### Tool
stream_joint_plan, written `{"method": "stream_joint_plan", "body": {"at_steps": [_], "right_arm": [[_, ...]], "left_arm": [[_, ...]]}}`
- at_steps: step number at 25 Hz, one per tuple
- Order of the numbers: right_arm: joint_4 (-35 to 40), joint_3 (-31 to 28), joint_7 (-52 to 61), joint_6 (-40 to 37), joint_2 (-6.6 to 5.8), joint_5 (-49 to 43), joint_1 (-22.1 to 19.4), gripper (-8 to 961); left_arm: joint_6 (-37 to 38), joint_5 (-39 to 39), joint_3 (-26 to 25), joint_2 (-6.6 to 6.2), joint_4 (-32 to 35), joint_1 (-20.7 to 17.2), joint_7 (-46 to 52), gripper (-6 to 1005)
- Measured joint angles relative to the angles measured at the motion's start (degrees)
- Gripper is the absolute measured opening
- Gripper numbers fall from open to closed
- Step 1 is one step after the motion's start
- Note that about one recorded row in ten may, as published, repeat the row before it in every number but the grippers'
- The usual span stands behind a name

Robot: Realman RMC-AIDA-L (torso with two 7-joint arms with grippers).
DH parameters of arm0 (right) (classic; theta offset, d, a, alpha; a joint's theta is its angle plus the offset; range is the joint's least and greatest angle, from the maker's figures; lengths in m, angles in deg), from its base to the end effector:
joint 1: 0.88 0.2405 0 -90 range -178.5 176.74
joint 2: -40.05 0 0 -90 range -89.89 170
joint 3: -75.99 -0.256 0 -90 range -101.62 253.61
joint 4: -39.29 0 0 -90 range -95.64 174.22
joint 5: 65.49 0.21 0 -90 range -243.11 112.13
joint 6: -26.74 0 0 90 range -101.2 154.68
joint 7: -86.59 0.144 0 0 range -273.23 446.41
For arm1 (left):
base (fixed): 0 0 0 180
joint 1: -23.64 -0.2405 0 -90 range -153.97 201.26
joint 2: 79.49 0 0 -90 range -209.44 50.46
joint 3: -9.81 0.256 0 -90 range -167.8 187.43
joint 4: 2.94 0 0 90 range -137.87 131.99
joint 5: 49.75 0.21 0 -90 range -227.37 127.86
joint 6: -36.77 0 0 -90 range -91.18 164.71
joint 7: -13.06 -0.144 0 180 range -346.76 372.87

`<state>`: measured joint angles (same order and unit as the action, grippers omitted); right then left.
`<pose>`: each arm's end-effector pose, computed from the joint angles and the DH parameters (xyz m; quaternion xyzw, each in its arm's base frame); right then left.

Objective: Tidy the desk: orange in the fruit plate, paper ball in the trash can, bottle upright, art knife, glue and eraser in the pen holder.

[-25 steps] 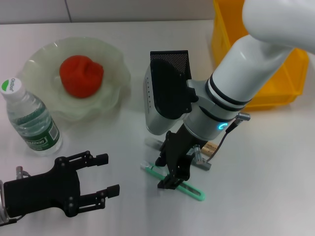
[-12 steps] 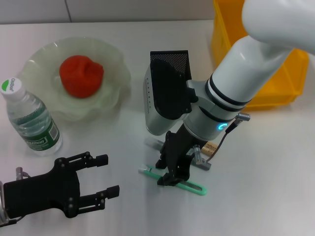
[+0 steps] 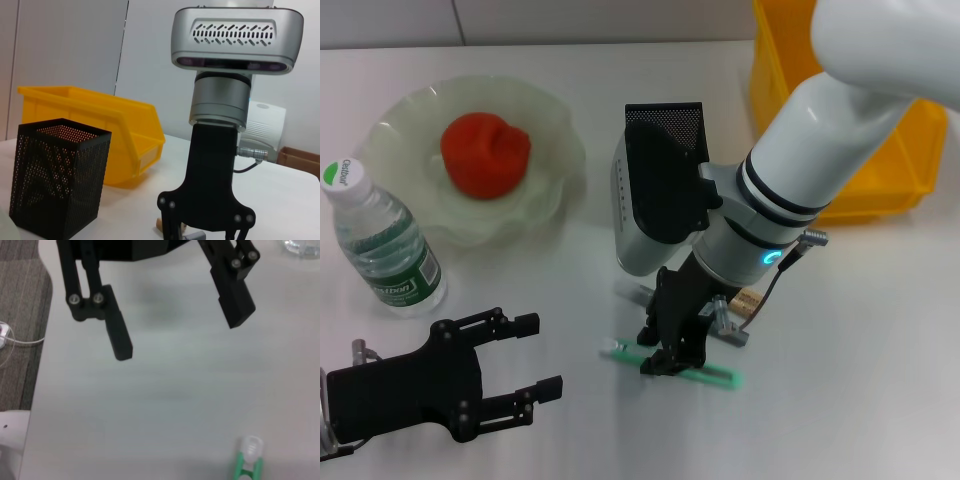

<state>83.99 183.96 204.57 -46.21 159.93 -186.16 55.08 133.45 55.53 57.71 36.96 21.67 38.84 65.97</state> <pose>0.1226 0.3329 -0.1327 0.9786 -0.0068 0.1959 0.0628 -0.3226 0.2190 -0.0227 -0.9366 -0.1663 -0.2862 0.1147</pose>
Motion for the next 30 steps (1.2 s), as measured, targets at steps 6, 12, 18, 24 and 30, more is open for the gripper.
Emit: {"method": "stream_joint_plan", "body": {"at_steps": [6, 12, 18, 24, 30], "right_arm": [[-0.1, 0.6, 0.0, 0.0, 0.00, -0.1, 0.0, 301], [0.0, 0.7, 0.0, 0.0, 0.00, -0.1, 0.0, 240], [0.0, 0.7, -0.1, 0.0, 0.00, -0.1, 0.0, 234], [0.1, 2.1, -0.1, 0.5, 0.00, -0.1, 0.1, 223], [0.4, 2.6, -0.1, 1.1, 0.01, 0.0, 0.1, 211]], "left_arm": [[0.0, 0.0, 0.0, 0.00, 0.0, 0.0, 0.0, 751], [0.0, 0.0, 0.0, 0.00, 0.0, 0.1, 0.0, 751], [0.0, 0.0, 0.0, 0.00, 0.0, 0.1, 0.0, 751], [0.0, 0.0, 0.0, 0.00, 0.0, 0.1, 0.0, 751], [0.0, 0.0, 0.0, 0.00, 0.0, 0.0, 0.2, 750]]}}
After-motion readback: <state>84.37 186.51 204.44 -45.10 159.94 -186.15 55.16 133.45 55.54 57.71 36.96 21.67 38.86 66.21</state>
